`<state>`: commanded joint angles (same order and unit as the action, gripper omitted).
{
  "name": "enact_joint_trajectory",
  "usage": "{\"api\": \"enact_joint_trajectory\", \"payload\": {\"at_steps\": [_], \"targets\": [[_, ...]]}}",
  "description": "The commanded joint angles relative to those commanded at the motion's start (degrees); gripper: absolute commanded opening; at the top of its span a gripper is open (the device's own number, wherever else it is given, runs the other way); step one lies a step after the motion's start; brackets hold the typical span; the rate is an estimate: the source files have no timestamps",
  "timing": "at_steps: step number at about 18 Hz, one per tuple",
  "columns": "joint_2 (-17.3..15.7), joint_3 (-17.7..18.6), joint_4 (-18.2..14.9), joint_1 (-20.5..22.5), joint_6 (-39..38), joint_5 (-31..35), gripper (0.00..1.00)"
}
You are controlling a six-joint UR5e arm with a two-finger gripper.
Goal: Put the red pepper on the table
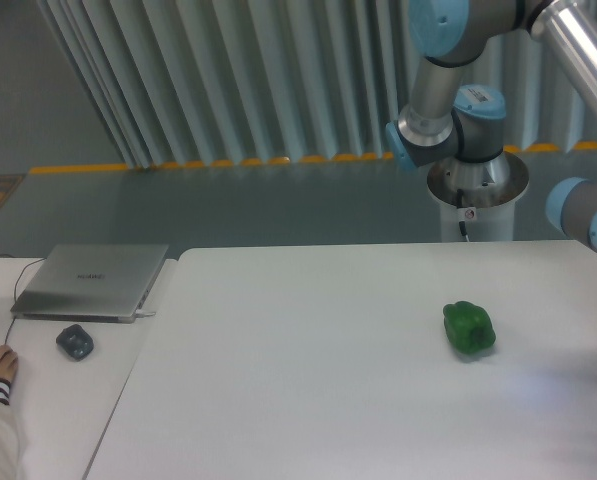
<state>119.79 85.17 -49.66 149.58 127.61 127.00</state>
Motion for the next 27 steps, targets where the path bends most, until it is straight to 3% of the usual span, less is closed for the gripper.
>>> {"api": "enact_joint_trajectory", "payload": {"at_steps": [12, 21, 27], "targets": [[2.5, -1.3, 1.1, 3.6, 2.3, -0.7, 1.00], [6.3, -4.2, 1.1, 3.7, 3.1, -0.7, 1.00], [6.9, -3.9, 1.1, 4.7, 3.6, -0.6, 1.00]]}}
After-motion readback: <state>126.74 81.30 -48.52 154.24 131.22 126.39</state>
